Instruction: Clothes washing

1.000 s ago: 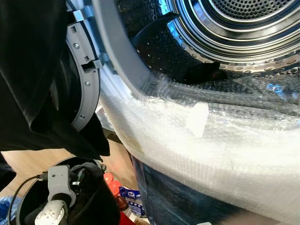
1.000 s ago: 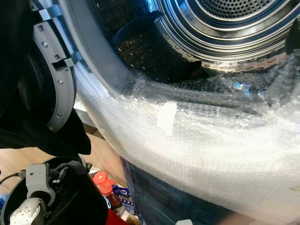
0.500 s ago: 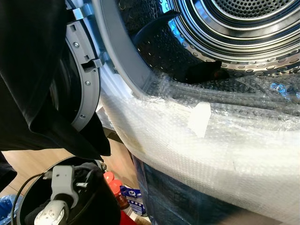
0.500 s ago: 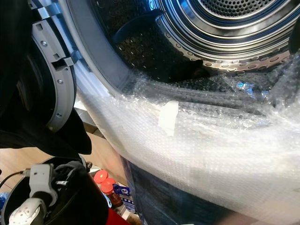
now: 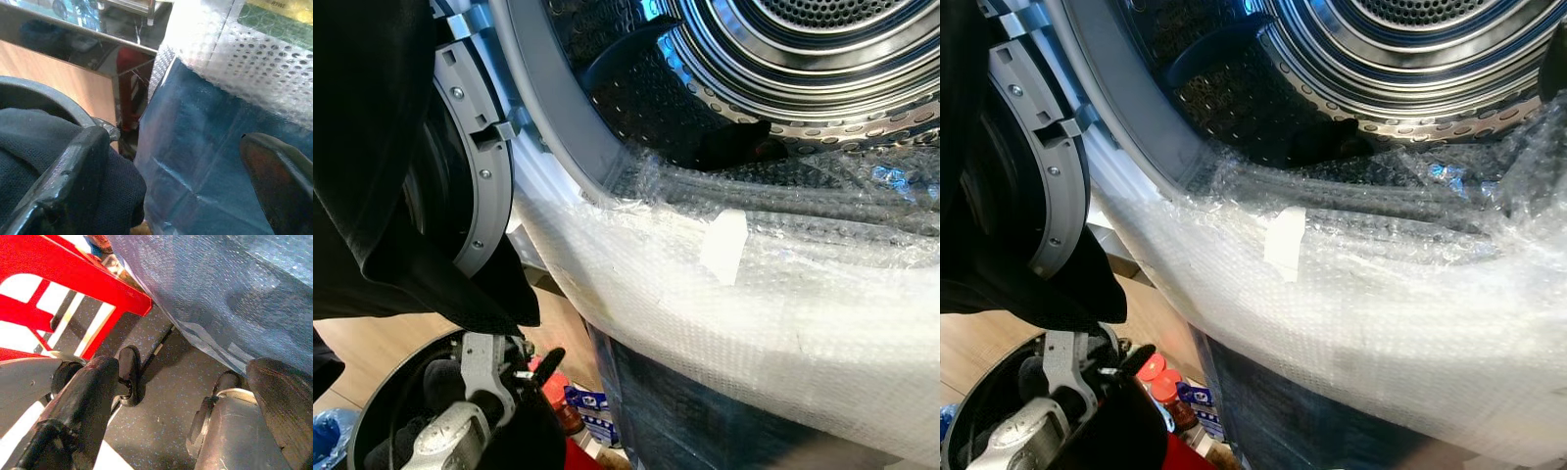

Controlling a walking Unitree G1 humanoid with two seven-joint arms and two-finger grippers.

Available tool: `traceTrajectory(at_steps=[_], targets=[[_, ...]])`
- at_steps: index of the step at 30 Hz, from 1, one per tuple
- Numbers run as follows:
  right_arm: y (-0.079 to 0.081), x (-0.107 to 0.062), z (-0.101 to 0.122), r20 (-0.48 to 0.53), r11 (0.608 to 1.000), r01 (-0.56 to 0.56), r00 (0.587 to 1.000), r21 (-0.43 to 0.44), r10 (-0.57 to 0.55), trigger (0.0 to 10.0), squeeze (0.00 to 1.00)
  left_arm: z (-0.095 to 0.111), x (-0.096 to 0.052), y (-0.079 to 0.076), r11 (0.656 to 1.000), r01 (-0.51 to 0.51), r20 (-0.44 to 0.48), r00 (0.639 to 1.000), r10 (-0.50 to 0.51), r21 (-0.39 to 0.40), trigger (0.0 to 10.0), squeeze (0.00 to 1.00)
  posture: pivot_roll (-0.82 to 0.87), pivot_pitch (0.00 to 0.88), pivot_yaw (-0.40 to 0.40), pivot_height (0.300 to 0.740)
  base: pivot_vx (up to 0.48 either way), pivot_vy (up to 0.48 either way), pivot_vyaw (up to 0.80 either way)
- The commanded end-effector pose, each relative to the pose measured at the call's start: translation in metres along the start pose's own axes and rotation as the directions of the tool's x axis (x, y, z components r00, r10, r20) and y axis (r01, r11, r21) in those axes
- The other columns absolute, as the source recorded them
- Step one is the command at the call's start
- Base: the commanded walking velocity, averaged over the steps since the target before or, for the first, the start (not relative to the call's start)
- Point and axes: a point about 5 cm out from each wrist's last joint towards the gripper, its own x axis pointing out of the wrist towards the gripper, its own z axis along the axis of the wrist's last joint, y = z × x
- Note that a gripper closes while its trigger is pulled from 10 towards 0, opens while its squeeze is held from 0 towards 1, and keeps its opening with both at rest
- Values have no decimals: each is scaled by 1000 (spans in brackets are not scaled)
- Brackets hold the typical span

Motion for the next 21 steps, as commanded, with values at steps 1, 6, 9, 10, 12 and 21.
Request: traceTrajectory(at_steps=[1,6,9,10,12,21], targets=[[9,1,1,1,1000,-24,1000,3,24,10000,0,0,-8,10,999,-42,-19,999,43,14,10000,0,-61,72,231,740,0,0,0],[8,1,-1,-7,998,-29,1000,-60,29,10000,0,-4,-11,19,993,-117,-21,993,117,-20,10000,0,-57,81,221,740,0,0,0],[6,0,-3,-10,997,-15,1000,-81,14,10000,0,3,-13,20,990,-137,22,990,137,-26,10000,0,-48,79,214,740,0,0,0],[5,0,-4,-10,996,-3,1000,-87,2,10000,0,5,-13,20,990,-142,38,989,143,-25,10000,0,-48,79,214,740,0,0,0],[3,0,-4,-9,996,9,1000,-93,-10,10000,0,6,-14,21,989,-146,51,988,147,-24,10000,0,-48,79,214,740,0,0,0],[12,1,-2,9,990,-43,999,-136,45,10000,0,7,-18,14,993,-119,82,990,117,27,10000,0,-41,73,206,740,0,0,0]])
